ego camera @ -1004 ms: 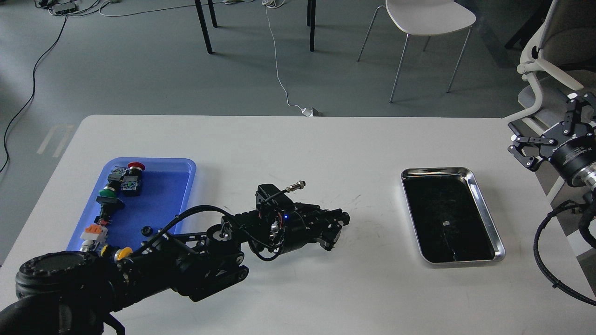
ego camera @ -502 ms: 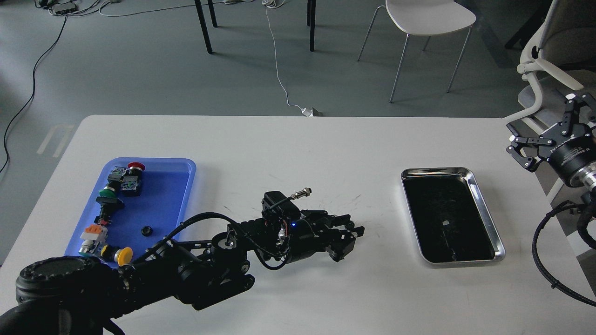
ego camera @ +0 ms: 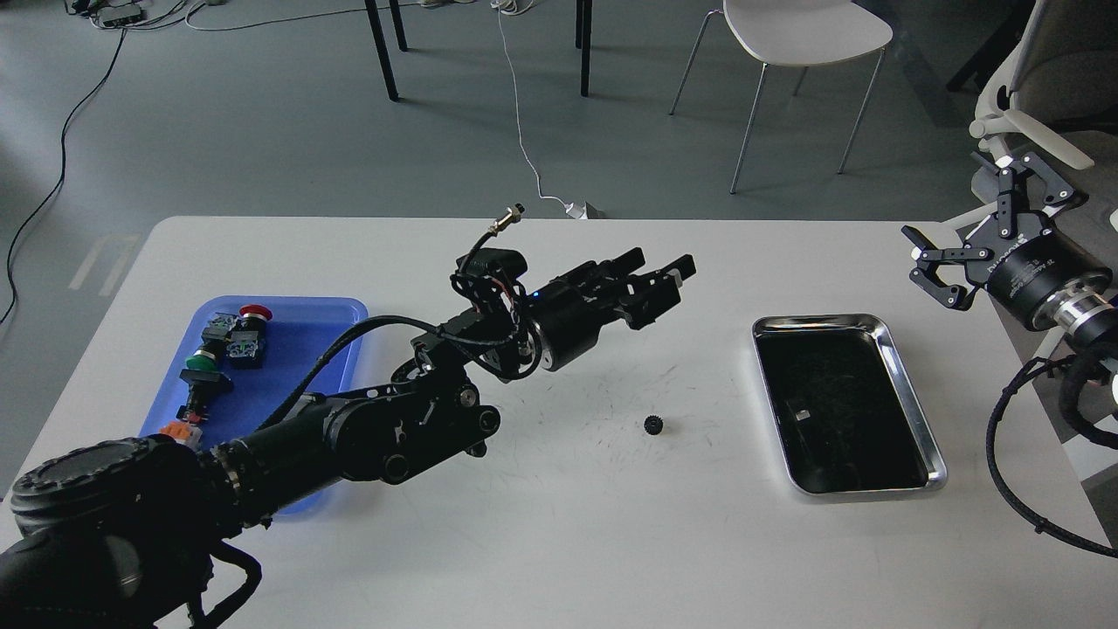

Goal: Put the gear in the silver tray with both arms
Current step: 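Open the left gripper to set the gear down, then withdraw, then reach the right gripper down to the gear and grasp it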

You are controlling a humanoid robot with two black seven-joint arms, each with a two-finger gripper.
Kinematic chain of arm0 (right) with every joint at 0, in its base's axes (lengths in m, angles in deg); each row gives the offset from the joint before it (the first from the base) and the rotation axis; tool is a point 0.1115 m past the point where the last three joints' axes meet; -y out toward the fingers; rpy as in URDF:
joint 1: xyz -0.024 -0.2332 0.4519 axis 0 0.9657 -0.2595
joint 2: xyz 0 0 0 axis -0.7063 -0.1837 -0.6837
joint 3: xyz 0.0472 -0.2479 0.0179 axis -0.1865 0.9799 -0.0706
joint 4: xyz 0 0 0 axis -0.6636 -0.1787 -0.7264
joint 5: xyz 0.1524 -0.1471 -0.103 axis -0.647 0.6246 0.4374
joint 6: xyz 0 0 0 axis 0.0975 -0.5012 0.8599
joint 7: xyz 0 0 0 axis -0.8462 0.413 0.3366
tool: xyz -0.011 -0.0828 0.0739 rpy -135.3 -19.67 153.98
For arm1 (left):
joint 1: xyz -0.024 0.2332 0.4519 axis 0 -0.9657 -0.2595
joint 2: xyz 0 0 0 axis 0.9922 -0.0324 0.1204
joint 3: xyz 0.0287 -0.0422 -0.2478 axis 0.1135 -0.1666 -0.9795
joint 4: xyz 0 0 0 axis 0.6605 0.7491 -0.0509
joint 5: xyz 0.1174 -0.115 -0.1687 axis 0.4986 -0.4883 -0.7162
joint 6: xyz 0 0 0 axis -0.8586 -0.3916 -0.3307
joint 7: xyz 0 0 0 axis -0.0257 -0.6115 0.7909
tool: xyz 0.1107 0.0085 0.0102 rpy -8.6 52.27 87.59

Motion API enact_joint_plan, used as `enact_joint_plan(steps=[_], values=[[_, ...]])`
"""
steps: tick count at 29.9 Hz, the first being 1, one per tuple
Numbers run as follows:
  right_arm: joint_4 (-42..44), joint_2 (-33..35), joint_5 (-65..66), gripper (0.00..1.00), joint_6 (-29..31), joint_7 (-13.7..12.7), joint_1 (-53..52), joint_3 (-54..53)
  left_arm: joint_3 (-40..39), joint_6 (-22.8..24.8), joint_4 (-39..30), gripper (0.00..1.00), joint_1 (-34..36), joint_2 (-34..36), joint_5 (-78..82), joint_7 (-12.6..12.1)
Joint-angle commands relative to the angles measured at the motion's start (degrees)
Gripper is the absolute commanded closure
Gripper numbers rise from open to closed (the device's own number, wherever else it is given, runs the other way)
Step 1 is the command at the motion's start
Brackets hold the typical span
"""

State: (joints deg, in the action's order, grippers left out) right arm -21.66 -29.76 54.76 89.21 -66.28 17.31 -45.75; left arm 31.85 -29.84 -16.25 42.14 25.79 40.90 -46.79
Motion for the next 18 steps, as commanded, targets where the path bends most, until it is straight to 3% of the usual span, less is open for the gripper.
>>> enact_joint_plan(steps=[1, 4, 11, 14, 18], values=[[-5.14, 6.08, 5.4, 0.01, -0.73, -0.28, -5.1, 7.89, -1.71, 0.18, 0.03, 0.15, 1.32, 5.66, -15.84, 0.15], [-9.36, 10.74, 11.99, 0.01, -1.26, -0.63, -10.28, 15.19, -2.06, 1.76, 0.03, 0.14, 1.41, 10.94, -30.26, 0.42], [-16.49, 15.77, 25.71, 0.01, -1.35, -1.59, -33.72, 39.59, -7.42, 12.65, 0.03, 0.12, 0.27, 19.64, -55.59, 0.5], [-16.76, 12.18, 28.44, 0.01, -1.35, -2.83, -47.51, 55.14, -8.83, 14.94, 0.03, 0.1, -0.35, 21.76, -58.25, 0.5], [-15.97, 0.68, 29.94, 0.01, -1.7, -3.18, -63.53, 76.95, -10.15, 15.04, 0.03, 0.09, -0.35, 22.64, -58.34, 0.59]])
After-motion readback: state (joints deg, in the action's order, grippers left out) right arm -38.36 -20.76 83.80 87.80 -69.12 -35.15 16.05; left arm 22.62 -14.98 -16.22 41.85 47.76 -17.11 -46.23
